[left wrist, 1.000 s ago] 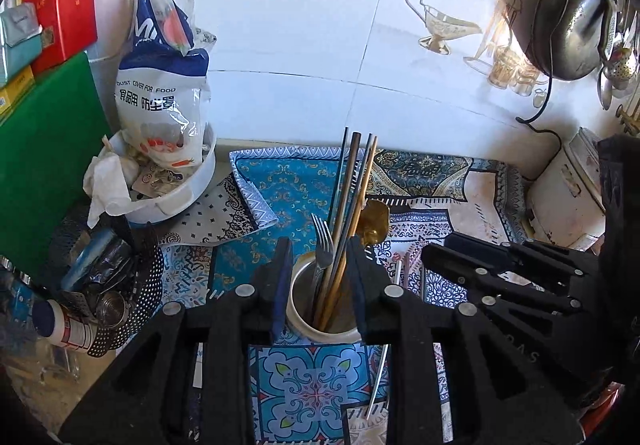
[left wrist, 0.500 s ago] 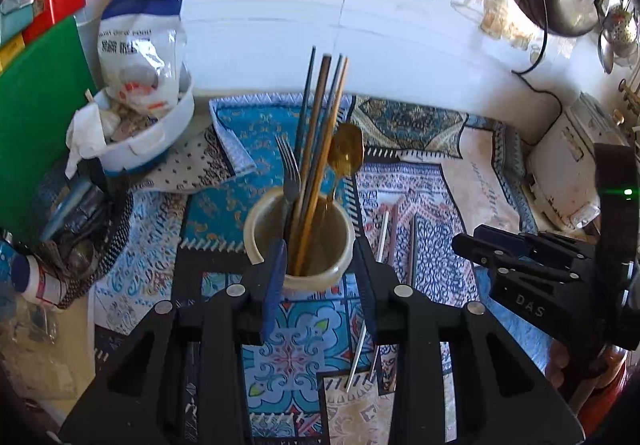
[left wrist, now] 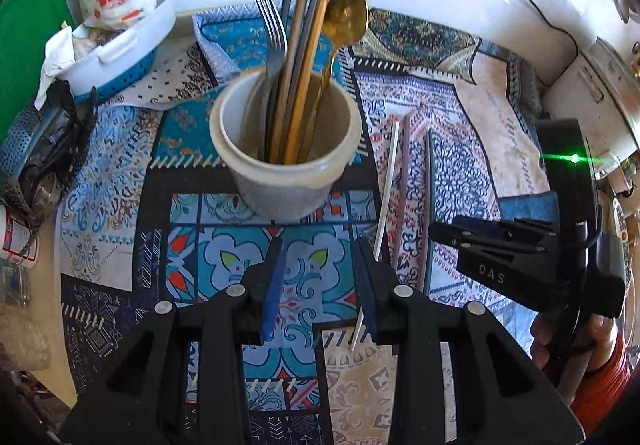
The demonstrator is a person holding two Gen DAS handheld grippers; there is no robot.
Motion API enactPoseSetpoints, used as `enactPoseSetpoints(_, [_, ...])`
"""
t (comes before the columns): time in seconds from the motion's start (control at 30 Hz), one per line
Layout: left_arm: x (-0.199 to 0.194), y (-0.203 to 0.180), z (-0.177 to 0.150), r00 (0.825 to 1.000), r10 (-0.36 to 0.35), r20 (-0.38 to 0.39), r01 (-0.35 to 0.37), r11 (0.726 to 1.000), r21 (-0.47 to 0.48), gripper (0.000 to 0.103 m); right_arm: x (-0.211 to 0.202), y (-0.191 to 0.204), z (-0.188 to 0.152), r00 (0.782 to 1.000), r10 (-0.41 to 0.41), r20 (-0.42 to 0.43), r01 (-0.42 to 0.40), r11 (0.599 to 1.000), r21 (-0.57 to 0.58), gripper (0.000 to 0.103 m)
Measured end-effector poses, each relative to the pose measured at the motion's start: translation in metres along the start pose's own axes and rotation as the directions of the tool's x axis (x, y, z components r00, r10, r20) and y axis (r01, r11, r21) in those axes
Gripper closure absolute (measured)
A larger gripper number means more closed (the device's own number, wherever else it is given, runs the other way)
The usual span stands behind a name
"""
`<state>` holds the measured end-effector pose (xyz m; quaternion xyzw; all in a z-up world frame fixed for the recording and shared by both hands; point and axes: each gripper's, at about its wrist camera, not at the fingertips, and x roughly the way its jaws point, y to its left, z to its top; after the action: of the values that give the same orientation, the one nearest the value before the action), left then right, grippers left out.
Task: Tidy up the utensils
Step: 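Move both tools back over the loose chopsticks on the mat, then grasp the teal chopstick with the right tool while the left tool grasps a pinkish-brown chopstick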
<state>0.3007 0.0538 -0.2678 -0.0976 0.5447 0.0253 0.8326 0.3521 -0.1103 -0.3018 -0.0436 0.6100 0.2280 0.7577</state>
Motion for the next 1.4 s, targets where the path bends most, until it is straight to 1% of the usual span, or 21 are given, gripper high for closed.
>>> enactPoseSetpoints(0.07, [0.003,0.000,-0.002,1.000,-0.004,-0.013,0.004,1.000,0.006,0.070,0.004,0.003,-0.001,1.000,-0.010,-0.002,0.010,1.000,-0.012,0.076])
enactPoseSetpoints(0.13, [0.004,0.000,-0.004,1.000,-0.008,-0.020,0.008,1.000,0.014,0.070,0.005,0.003,-0.003,1.000,-0.020,0.016,0.020,1.000,-0.014,0.077])
enactPoseSetpoints(0.2, [0.004,-0.002,-0.005,1.000,-0.010,-0.023,0.011,1.000,0.027,0.070,0.004,0.003,-0.004,1.000,-0.013,0.023,0.013,1.000,-0.017,0.081])
enactPoseSetpoints(0.27, [0.005,-0.004,-0.005,1.000,-0.013,-0.028,0.014,0.999,0.037,0.070,0.005,0.001,-0.006,1.000,0.005,0.024,-0.005,1.000,-0.010,0.089])
enactPoseSetpoints(0.37, [0.008,-0.006,-0.005,0.999,-0.016,-0.036,0.018,0.999,0.046,0.070,0.003,-0.003,-0.008,0.999,-0.010,0.030,0.010,1.000,-0.009,0.092])
enactPoseSetpoints(0.53, [0.006,-0.011,-0.007,0.999,-0.027,-0.040,0.030,0.997,0.066,0.070,-0.005,-0.026,-0.014,0.999,-0.036,0.033,0.036,0.999,0.016,0.092])
enactPoseSetpoints(0.63, [0.006,-0.013,-0.008,0.999,-0.029,-0.044,0.033,0.996,0.081,0.070,-0.007,-0.043,-0.015,0.998,-0.049,0.034,0.048,0.998,0.035,0.095])
enactPoseSetpoints(0.7, [0.006,-0.014,-0.008,0.998,-0.034,-0.048,0.038,0.996,0.086,0.070,-0.009,-0.057,-0.016,0.997,-0.066,0.029,0.065,0.996,0.056,0.095])
enactPoseSetpoints(0.83, [0.008,-0.016,-0.007,0.998,-0.044,-0.052,0.048,0.994,0.095,0.070,-0.013,-0.077,-0.023,0.999,-0.038,0.015,0.036,0.995,0.090,0.095])
enactPoseSetpoints(0.9, [0.010,-0.019,-0.007,0.997,-0.047,-0.057,0.053,0.994,0.100,0.070,-0.017,-0.075,-0.027,0.999,-0.034,0.007,0.033,0.994,0.100,0.095])
enactPoseSetpoints(0.97, [0.012,-0.022,-0.006,0.997,-0.049,-0.060,0.055,0.993,0.107,0.070,-0.017,-0.077,-0.029,1.000,-0.014,0.004,0.014,0.994,0.110,0.095])
enactPoseSetpoints(1.07, [0.014,-0.027,-0.005,0.996,-0.055,-0.065,0.062,0.991,0.117,0.070,-0.014,-0.073,-0.026,1.000,-0.009,0.012,0.008,0.993,0.117,0.095])
enactPoseSetpoints(1.17, [0.015,-0.034,-0.005,0.996,-0.054,-0.067,0.063,0.989,0.134,0.070,-0.012,-0.066,-0.021,1.000,0.019,0.006,-0.019,0.992,0.125,0.095])
enactPoseSetpoints(1.23, [0.016,-0.037,-0.005,0.996,-0.055,-0.068,0.064,0.988,0.142,0.070,-0.012,-0.063,-0.019,1.000,-0.002,0.019,-0.001,0.994,0.111,0.096])
enactPoseSetpoints(1.27, [0.015,-0.039,-0.004,0.996,-0.055,-0.067,0.064,0.987,0.145,0.070,-0.009,-0.056,-0.013,1.000,-0.010,0.022,0.008,0.995,0.101,0.098])
enactPoseSetpoints(1.3, [0.015,-0.039,-0.004,0.996,-0.056,-0.067,0.065,0.987,0.147,0.070,-0.009,-0.054,-0.012,0.999,-0.022,0.026,0.019,0.996,0.089,0.098])
enactPoseSetpoints(1.4, [0.015,-0.043,-0.003,0.996,-0.056,-0.065,0.065,0.986,0.152,0.070,-0.003,-0.049,-0.005,0.999,-0.033,0.028,0.030,0.996,0.081,0.099])
